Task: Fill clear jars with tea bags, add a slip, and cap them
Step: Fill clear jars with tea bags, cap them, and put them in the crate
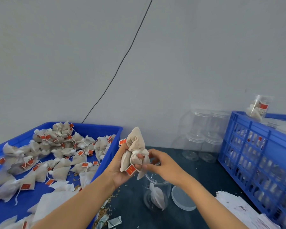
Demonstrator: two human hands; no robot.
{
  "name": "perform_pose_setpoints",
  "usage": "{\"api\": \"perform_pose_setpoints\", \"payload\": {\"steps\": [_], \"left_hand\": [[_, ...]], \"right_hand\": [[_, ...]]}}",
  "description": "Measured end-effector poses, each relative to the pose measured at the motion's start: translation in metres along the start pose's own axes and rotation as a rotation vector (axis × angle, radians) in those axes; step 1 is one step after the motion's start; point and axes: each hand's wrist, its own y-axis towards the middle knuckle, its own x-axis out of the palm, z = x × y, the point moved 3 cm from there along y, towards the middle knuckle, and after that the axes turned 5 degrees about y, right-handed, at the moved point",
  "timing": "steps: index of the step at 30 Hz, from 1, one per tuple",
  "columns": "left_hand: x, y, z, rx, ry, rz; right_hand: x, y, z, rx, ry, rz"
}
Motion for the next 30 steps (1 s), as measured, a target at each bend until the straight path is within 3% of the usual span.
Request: {"api": "perform_pose_setpoints", "payload": {"steps": [4, 10, 17, 30], "left_hand": [[-0.003, 0.001, 0.003, 0.017, 0.009, -0.027], [-0.01, 0.004, 0.001, 0.016, 0.043, 0.086], [-0.011, 0.005, -0.008, -0.009, 0.184, 0.082], [-0.01, 0.006, -0.009, -0.026, 0.277, 0.12]], "right_hand": [[-0.001, -0.001, 0.0, -0.043, 0.121, 0.081], [-0.026, -0.002, -0.01, -0.107, 0.187, 0.393], [-0.035, -0.002, -0.027, -0.208, 0.156, 0.541], [-0.032, 0.009, -0.023, -0.048, 0.213, 0.845]]}}
